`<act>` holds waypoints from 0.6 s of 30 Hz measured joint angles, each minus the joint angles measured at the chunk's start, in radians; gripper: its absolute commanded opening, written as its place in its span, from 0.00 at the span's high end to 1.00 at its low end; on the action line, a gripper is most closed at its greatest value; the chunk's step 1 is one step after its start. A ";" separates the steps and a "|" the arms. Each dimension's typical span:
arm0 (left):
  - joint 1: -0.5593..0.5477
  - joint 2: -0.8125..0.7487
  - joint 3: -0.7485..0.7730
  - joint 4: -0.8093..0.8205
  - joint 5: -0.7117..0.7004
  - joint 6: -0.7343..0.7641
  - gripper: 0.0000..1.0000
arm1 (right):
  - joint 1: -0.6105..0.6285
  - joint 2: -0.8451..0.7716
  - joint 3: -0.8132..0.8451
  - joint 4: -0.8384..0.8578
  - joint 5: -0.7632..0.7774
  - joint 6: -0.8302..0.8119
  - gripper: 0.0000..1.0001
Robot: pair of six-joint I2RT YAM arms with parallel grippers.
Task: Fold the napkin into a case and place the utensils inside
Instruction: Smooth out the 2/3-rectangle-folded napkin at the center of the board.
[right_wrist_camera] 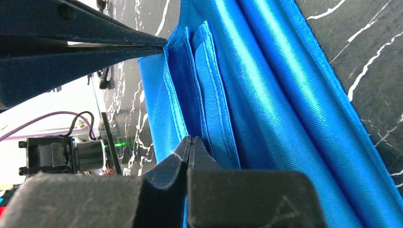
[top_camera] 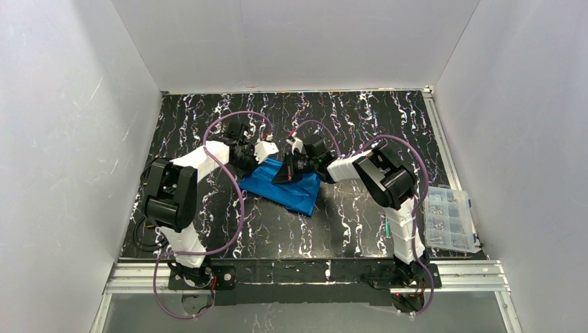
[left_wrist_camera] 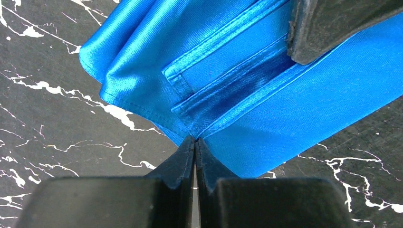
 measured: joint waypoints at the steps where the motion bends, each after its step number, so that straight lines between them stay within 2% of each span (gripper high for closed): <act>1: -0.002 0.000 -0.007 0.010 -0.003 0.000 1.00 | 0.001 0.000 0.000 -0.003 0.000 -0.002 0.97; 4: -0.010 0.000 -0.034 0.043 -0.019 0.005 1.00 | 0.005 -0.001 0.000 -0.014 0.006 -0.013 0.88; 7: -0.015 0.000 -0.057 0.068 -0.032 0.011 1.00 | 0.005 -0.019 -0.001 -0.040 0.016 -0.028 0.84; 11: -0.020 0.000 -0.061 0.091 -0.042 0.011 1.00 | 0.006 -0.094 -0.033 -0.020 0.034 -0.021 0.83; 18: -0.020 0.000 -0.066 0.119 -0.048 0.011 1.00 | 0.016 -0.169 -0.156 0.152 0.000 0.079 0.87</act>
